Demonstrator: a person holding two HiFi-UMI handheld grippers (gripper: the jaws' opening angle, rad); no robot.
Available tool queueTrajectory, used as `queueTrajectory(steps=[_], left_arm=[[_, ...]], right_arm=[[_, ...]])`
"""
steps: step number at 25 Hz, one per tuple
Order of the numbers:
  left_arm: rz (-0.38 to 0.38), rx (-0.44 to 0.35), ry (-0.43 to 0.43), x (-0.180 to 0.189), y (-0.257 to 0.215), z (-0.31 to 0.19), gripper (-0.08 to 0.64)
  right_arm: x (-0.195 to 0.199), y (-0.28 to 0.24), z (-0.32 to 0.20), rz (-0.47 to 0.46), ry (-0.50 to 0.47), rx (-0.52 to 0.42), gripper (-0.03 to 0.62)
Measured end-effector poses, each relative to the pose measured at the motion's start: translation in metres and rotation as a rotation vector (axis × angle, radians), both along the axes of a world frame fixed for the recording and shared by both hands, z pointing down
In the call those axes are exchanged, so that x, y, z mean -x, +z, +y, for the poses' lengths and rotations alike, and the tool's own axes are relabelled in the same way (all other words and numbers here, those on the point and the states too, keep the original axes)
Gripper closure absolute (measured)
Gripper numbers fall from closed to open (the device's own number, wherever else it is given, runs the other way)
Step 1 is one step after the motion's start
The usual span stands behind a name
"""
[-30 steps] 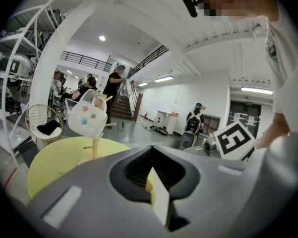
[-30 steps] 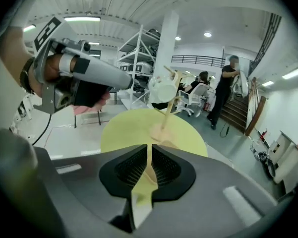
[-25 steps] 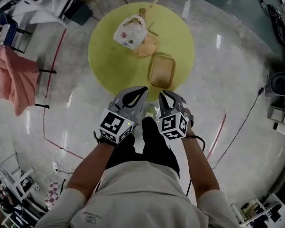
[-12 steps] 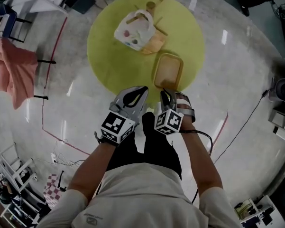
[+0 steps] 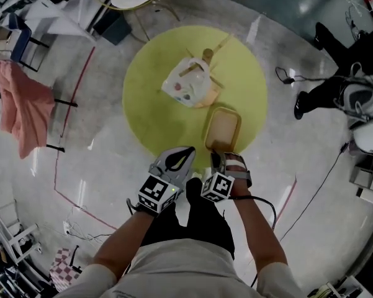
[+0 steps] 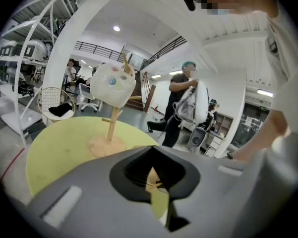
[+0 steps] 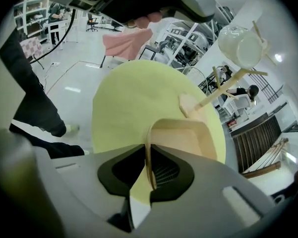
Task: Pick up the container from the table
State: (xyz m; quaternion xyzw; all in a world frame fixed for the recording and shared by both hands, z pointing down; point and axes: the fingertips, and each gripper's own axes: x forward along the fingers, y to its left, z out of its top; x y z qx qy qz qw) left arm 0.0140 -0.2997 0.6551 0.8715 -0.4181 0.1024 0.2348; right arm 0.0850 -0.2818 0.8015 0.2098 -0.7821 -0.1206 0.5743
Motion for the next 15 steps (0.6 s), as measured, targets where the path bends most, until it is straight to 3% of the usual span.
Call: queueTrajectory(steps=[15], left_arm=[[0.019,-0.072,0.068,0.005,-0.053,0.001,0.554]], right_arm=[[0.003,-0.061,0.002,-0.02,0.077,-0.012,0.557]])
